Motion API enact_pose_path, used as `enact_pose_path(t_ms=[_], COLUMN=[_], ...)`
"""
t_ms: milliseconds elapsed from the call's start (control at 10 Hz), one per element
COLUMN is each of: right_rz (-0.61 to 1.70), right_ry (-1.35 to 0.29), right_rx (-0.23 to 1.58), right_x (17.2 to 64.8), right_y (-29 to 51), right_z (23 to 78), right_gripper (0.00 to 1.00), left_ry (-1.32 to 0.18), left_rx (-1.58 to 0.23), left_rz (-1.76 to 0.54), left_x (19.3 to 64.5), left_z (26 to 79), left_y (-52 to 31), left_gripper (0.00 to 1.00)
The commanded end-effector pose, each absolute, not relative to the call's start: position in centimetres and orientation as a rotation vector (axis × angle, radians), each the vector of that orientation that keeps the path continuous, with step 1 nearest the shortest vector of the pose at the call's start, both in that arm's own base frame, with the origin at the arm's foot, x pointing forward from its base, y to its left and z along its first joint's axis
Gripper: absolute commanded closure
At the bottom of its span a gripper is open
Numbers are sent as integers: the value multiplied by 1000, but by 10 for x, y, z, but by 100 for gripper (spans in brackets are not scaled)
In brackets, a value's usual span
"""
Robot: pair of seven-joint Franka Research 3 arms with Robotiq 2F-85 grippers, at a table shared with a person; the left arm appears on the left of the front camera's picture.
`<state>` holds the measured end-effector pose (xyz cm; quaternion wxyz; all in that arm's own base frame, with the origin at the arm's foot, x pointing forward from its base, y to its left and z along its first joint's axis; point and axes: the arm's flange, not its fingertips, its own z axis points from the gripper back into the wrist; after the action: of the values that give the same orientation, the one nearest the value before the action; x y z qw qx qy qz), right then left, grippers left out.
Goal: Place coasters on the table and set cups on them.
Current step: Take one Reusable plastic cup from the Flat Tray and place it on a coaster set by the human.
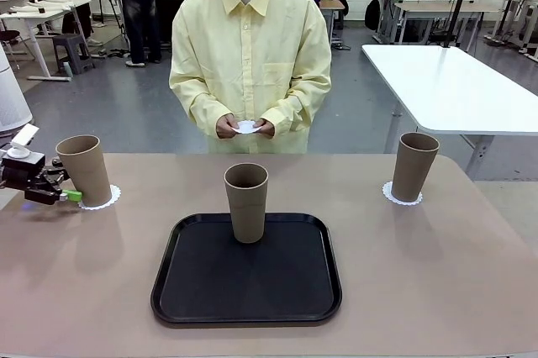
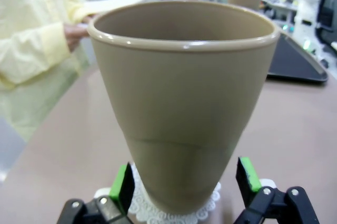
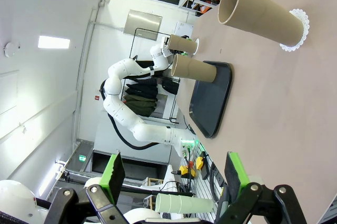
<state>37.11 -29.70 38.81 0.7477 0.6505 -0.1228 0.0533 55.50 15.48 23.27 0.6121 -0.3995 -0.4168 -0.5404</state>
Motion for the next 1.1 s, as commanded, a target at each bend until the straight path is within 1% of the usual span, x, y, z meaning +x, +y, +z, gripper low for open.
enact_pose_path(t_ms=[0, 400, 600, 800, 1000], right_rz=[102, 102, 102, 102, 102], right_ry=[-258, -258, -258, -258, -258], right_rx=[1417, 1417, 1417, 1417, 1417], right_x=[372, 372, 372, 372, 372], right_y=[-297, -297, -297, -297, -297], right_z=[388, 388, 388, 388, 388], right_gripper=[0, 0, 0, 0, 0], left_ry=[-928, -871, -827, -790, -768], left_rx=[-890, -805, -659, -503, -267], left_rz=[-1276, -1298, -1290, -1242, -1209], left_x=[554, 545, 534, 506, 477], left_z=[238, 252, 273, 325, 383], left_y=[163, 178, 189, 193, 194], left_gripper=[0, 0, 0, 0, 0])
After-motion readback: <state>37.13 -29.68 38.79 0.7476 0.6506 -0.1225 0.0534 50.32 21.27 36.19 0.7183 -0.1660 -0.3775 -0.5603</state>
